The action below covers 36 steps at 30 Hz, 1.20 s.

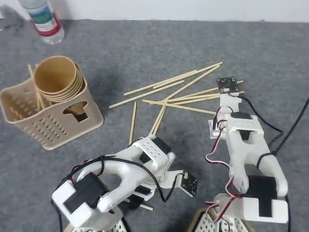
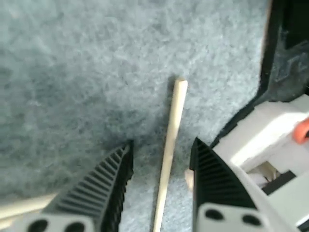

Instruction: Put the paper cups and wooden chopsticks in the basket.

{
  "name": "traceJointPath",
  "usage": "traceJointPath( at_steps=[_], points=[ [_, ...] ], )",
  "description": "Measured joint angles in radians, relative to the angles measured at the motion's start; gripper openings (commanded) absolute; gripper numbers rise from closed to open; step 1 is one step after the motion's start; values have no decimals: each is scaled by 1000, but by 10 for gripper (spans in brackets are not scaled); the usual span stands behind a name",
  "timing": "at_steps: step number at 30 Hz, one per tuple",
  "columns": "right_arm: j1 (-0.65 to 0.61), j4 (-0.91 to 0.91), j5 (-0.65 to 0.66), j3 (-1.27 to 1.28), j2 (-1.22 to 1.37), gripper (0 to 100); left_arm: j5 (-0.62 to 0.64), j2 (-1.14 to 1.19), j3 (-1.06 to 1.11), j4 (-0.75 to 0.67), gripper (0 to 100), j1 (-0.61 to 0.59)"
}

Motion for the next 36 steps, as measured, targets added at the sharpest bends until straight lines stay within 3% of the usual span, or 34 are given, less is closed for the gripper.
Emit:
traceJointPath(
  at_steps=[21,27,36],
  points=[
    [0,0,0,0,0,299,120,29,-26,-72,154,-37],
    [0,0,0,0,0,299,95,38,-77,-117,95,-160],
    [0,0,0,0,0,299,-5,37,-78,-101,12,-153]
  ],
)
